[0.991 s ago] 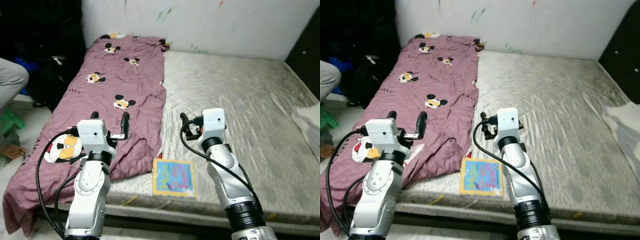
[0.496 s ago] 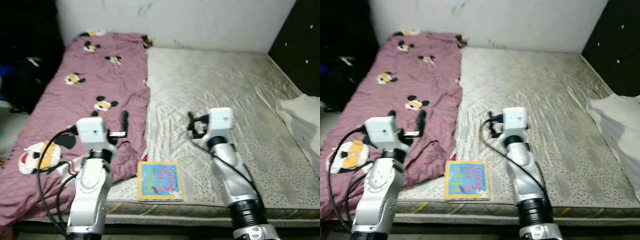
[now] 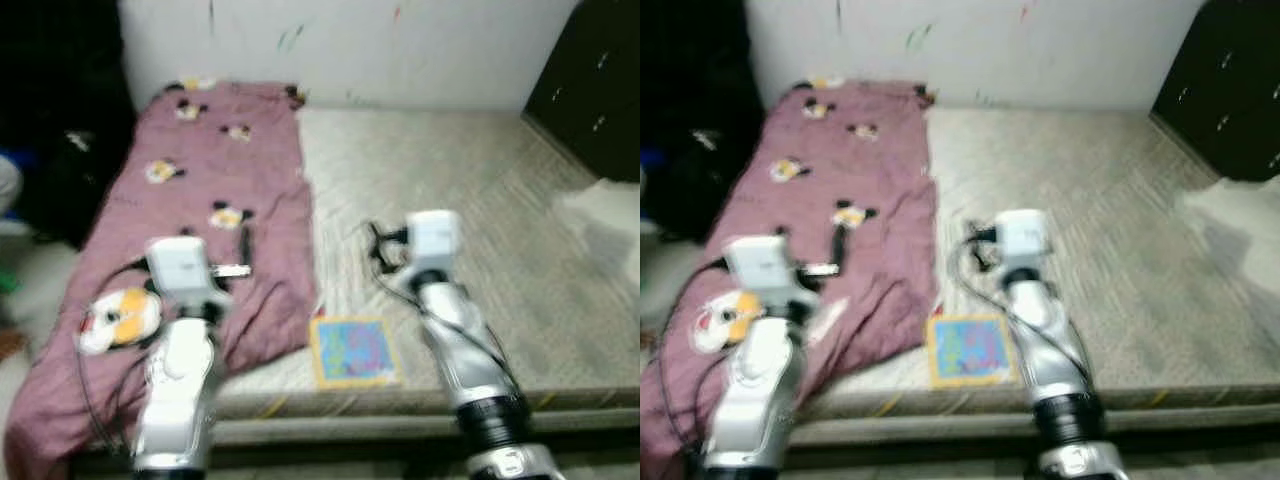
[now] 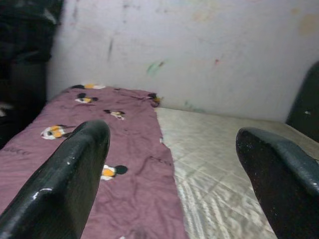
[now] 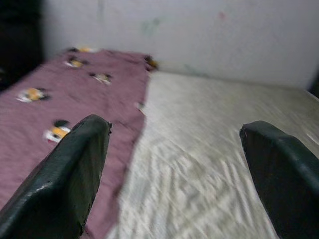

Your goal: Clean up the room

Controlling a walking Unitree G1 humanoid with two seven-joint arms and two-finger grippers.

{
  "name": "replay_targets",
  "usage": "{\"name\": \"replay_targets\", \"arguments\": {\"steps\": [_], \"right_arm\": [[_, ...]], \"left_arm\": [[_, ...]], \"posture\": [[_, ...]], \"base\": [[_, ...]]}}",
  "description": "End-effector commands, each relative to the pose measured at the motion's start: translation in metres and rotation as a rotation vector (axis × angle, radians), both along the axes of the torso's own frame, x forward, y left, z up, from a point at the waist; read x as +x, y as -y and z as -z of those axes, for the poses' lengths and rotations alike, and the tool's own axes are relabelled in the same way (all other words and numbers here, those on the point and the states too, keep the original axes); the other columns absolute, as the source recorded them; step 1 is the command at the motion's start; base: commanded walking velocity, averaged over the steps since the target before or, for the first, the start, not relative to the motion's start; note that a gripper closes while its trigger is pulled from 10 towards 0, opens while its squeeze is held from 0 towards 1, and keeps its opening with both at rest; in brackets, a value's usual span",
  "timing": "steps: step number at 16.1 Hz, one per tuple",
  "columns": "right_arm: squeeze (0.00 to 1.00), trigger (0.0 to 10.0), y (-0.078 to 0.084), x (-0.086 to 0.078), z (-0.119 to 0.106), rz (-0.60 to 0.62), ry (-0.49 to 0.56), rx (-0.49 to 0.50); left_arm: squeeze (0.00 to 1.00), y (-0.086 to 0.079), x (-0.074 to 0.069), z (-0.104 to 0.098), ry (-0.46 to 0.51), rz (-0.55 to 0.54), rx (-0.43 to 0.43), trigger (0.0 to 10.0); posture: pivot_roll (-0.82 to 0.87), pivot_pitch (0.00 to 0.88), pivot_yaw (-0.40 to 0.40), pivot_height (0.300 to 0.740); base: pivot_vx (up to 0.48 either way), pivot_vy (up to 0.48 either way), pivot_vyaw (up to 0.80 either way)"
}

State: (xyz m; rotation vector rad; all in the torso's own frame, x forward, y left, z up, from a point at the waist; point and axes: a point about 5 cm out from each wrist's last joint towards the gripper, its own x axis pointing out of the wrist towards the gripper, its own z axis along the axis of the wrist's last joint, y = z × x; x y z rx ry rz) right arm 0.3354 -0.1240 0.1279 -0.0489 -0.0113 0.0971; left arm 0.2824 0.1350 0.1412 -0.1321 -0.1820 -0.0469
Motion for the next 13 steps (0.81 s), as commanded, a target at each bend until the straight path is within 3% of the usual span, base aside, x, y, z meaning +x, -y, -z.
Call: {"name": "replay_targets", "arguments": {"steps": [1,6,11,13], "right_arm": [[0.0,10.0,-0.0037,0.0012,-0.0036,-0.01,0.011,0.008],[0.0,10.0,-0.0042,0.0013,-0.0022,-0.007,0.002,0.006],[0.0,10.0,-0.0039,0.0019,-0.0013,-0.003,0.0,0.005],[0.0,10.0,-0.0038,0.0019,-0.0015,-0.004,0.002,0.005]], "left_arm": [[0.0,-0.0038,0.0009,-0.001,-0.001,-0.02,0.007,10.0],[0.0,-0.0044,0.0009,-0.0011,0.001,-0.027,0.008,10.0],[0.0,-0.0023,0.001,-0.003,0.019,0.003,0.015,10.0],[0.0,-0.0003,0.0001,-0.0049,0.033,0.033,0.013,10.0]], "posture": [[-0.05,0.038,-0.047,0.74],[-0.05,0.038,-0.047,0.74],[-0.05,0.033,-0.046,0.74],[-0.05,0.033,-0.046,0.74]], "base": [[0.0,0.0,0.0],[0.0,0.0,0.0],[0.0,0.0,-0.8],[0.289,0.0,-0.59]]}}
